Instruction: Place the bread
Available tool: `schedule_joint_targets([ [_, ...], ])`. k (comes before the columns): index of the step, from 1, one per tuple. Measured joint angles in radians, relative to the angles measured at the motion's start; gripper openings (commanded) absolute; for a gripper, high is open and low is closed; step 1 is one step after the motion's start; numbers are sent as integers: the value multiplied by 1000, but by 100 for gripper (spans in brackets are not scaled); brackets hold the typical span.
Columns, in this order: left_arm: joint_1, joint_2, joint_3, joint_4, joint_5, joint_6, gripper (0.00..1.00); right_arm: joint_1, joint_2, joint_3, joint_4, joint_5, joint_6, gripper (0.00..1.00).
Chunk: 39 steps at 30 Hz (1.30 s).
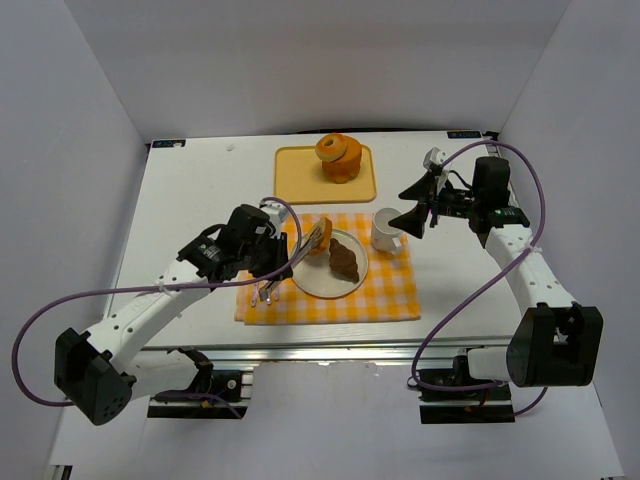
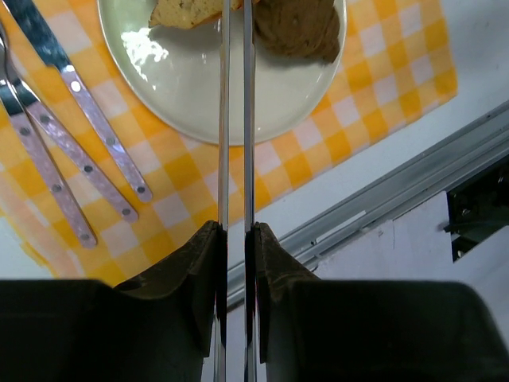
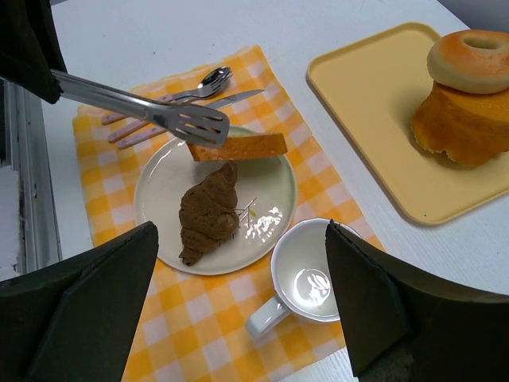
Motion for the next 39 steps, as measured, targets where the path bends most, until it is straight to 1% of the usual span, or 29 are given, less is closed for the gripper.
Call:
schedule_joint_targets([
  [3, 0, 0, -26, 0, 16, -12, 1, 0, 0, 0, 0, 0, 6, 89],
  [4, 0, 0, -27, 1, 19, -14, 3, 0, 0, 0, 0, 0, 7, 89],
  [6, 0, 0, -27, 6, 23, -16, 12, 0, 0, 0, 0, 0, 8, 89],
  [7, 0, 0, -27, 8, 23, -16, 21, 0, 0, 0, 0, 0, 8, 89],
  [10, 0, 1, -27, 8, 24, -16, 34, 0, 0, 0, 0, 0, 9, 89],
  [12, 0, 1, -27, 8, 23, -18, 43, 0, 0, 0, 0, 0, 9, 89],
  [14, 0, 0, -27, 9, 22, -21, 47, 0, 0, 0, 0, 0, 9, 89],
  [15, 0, 0, -27, 9, 22, -24, 51, 0, 0, 0, 0, 0, 9, 90],
  [16, 0, -2, -27, 9, 22, -23, 52, 0, 0, 0, 0, 0, 9, 89],
  [18, 0, -5, -27, 9, 23, -27, 54, 0, 0, 0, 0, 0, 9, 89],
  [23, 0, -11, -27, 9, 23, -30, 52, 0, 3, 0, 0, 0, 9, 89],
  [27, 0, -12, -14, -4, 7, -30, 47, 0, 8, 0, 0, 0, 9, 90],
  [31, 0, -15, 30, -26, -42, -30, 41, 0, 8, 0, 0, 0, 9, 89],
  [37, 0, -21, 111, -29, -83, -30, 39, 0, 8, 0, 0, 0, 9, 89],
  [39, 0, -21, 122, -29, -87, -30, 34, 0, 8, 0, 0, 0, 9, 89],
])
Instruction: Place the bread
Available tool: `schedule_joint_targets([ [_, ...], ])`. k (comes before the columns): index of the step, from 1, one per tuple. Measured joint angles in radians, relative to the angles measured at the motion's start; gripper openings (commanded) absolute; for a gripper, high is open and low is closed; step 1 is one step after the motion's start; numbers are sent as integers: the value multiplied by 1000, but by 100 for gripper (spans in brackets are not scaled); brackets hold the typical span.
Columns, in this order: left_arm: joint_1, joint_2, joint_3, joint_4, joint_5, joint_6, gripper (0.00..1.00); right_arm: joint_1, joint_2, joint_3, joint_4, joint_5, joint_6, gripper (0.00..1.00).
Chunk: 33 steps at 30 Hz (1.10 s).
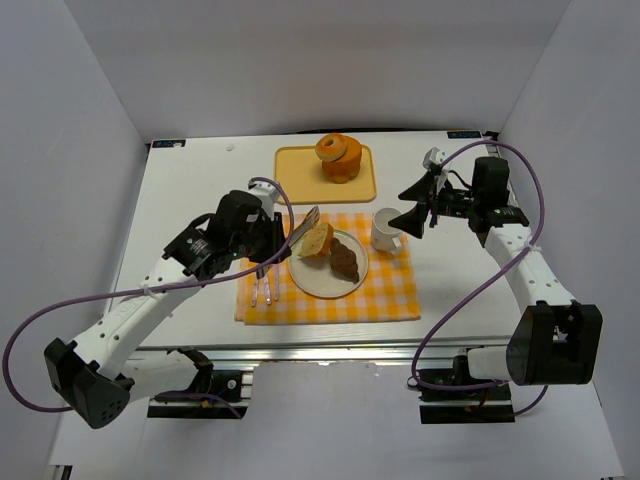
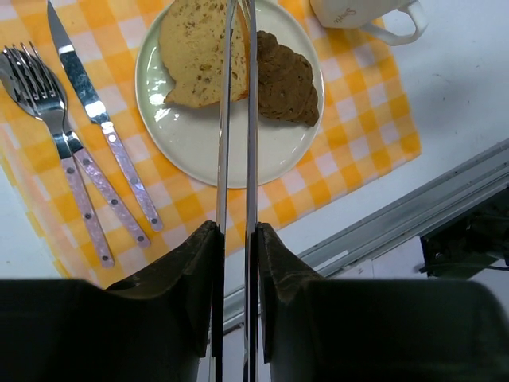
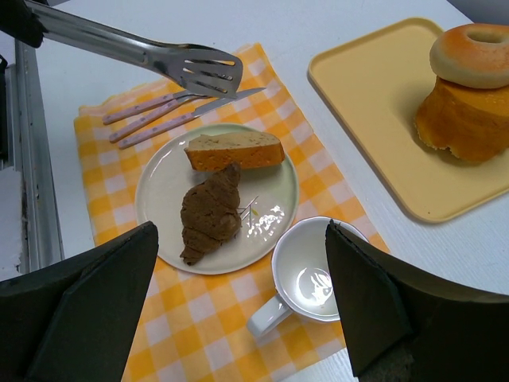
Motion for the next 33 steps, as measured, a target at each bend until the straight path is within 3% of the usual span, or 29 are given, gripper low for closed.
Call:
schedule_joint_targets([
  [6, 7, 0, 6, -12, -82, 16, 11, 0, 0, 0, 0, 0, -1, 89],
  [9, 88, -18, -35, 28, -140, 45, 10, 0, 0, 0, -1, -3, -5, 89],
  [15, 441, -32, -299, 297, -212, 173, 11, 0, 0, 0, -7, -13, -15, 89],
  [19, 519, 97, -420, 485, -208, 267, 15, 0, -1, 0, -15, -18, -22, 89],
  [27, 629, 342, -444, 784, -124, 335, 46, 0, -32, -2, -24, -11, -34, 89],
  [28, 644, 358, -444, 805, -116, 336, 53, 0, -40, -3, -24, -8, -38, 89],
  [29, 657, 373, -444, 821, -104, 340, 70, 0, -48, -3, -25, -6, -42, 89],
  [33, 709, 433, -443, 857, -58, 334, 86, 0, -67, -4, -32, 12, -53, 89],
])
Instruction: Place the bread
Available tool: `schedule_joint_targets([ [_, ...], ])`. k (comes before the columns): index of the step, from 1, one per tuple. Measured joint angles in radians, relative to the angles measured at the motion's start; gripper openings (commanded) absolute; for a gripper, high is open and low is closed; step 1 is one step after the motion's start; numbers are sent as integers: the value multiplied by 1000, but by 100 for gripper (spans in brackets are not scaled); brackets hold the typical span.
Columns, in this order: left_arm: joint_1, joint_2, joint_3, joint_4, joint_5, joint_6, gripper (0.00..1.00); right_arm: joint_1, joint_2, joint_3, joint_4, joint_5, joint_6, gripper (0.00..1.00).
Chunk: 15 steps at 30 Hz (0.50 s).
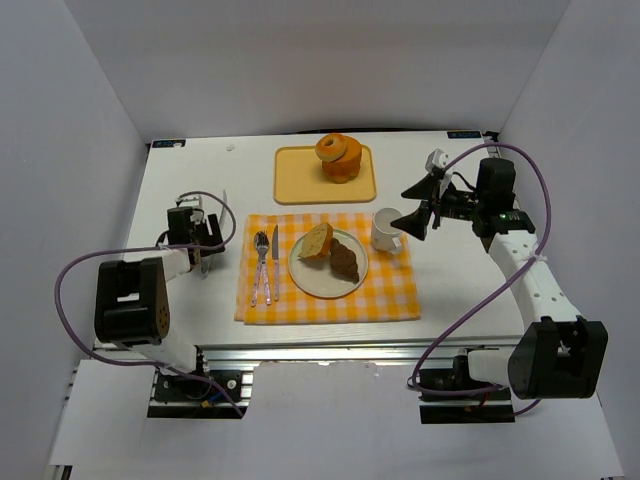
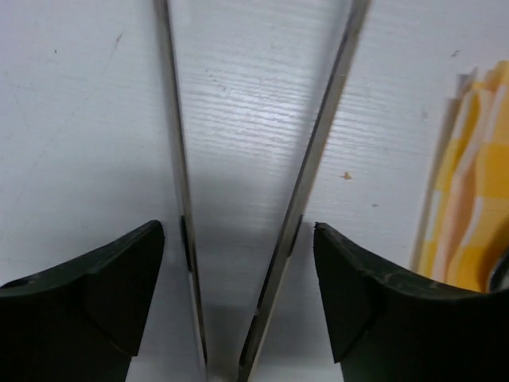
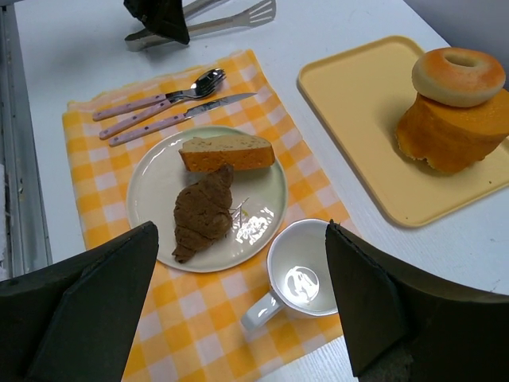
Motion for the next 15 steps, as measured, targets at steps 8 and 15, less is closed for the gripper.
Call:
schedule_joint_targets([
  [8, 32, 13, 2, 23, 41, -29, 98, 0, -21, -24, 53, 196, 196, 89],
  [15, 32, -158, 6, -12, 90, -91, 98, 0, -25, -17, 53, 473, 347, 90],
])
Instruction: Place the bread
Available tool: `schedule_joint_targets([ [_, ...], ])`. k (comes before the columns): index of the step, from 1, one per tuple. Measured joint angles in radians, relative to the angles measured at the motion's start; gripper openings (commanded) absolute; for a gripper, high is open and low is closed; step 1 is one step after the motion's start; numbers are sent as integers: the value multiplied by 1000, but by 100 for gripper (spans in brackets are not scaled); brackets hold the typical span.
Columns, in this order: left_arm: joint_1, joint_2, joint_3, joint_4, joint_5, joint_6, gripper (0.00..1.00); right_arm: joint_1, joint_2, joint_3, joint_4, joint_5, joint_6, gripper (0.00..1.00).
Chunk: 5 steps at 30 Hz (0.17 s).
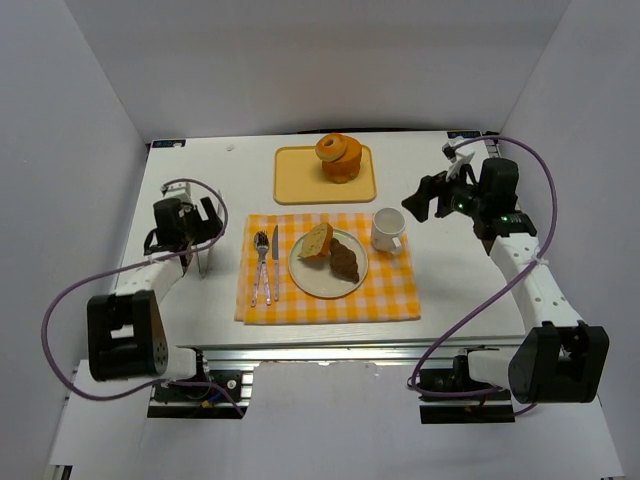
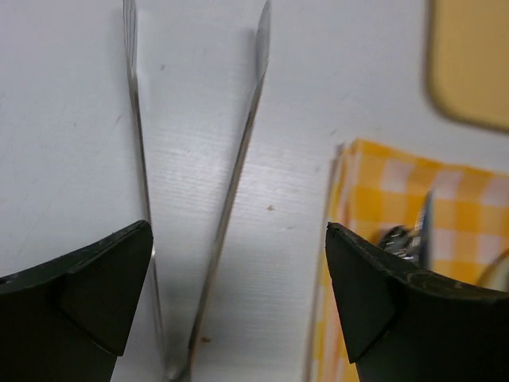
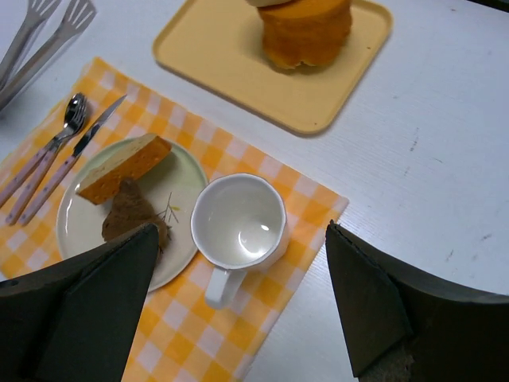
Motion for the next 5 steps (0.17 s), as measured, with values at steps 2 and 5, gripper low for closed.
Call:
schedule_joint_targets([
  [2, 0, -71, 0, 1, 17, -41, 98, 0, 1, 16, -14, 37, 24, 89],
  [5, 0, -172, 0, 0, 42, -112, 98, 0, 1, 37, -16, 64, 50, 89],
])
